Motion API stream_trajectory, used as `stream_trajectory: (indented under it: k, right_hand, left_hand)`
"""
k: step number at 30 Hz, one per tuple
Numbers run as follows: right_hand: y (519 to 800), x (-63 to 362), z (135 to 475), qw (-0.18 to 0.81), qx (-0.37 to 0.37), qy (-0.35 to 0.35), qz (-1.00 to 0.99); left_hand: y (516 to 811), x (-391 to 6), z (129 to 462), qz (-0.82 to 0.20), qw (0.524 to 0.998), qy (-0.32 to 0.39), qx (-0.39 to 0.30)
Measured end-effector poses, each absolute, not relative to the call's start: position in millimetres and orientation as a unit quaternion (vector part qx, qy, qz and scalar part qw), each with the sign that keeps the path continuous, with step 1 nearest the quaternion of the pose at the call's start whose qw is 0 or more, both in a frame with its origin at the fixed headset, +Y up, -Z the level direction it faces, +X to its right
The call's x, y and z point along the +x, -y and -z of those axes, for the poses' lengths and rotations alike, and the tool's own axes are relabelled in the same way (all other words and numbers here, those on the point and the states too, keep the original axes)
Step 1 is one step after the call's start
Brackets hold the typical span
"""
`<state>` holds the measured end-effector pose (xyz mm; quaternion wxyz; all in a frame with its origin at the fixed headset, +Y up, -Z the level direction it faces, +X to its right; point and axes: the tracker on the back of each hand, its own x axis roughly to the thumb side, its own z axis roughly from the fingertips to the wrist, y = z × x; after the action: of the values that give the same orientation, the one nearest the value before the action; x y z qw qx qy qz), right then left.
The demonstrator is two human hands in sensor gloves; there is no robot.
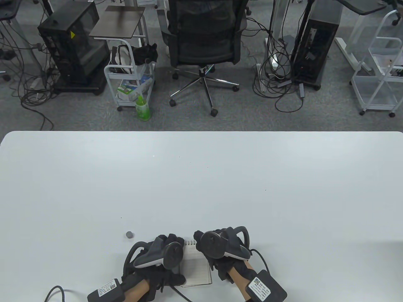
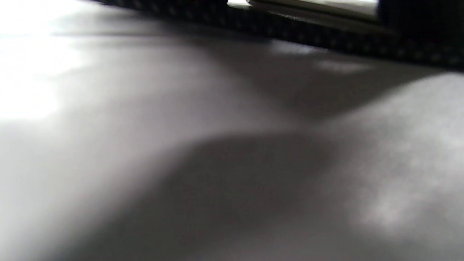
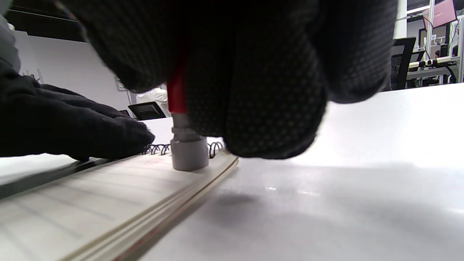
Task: Stamp flower pattern stamp onto notebook
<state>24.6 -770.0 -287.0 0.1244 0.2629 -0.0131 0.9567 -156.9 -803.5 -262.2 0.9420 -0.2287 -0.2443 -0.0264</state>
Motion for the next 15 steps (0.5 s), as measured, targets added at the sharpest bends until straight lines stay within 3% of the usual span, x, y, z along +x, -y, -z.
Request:
stream_trajectory:
  k: [15]
  right_hand:
    - [774.2, 19.6, 288.5, 0.136, 0.263, -0.015, -0.955]
  left_hand:
    - [803.5, -156.9, 262.2, 0.026, 0.942, 0.244, -0.229]
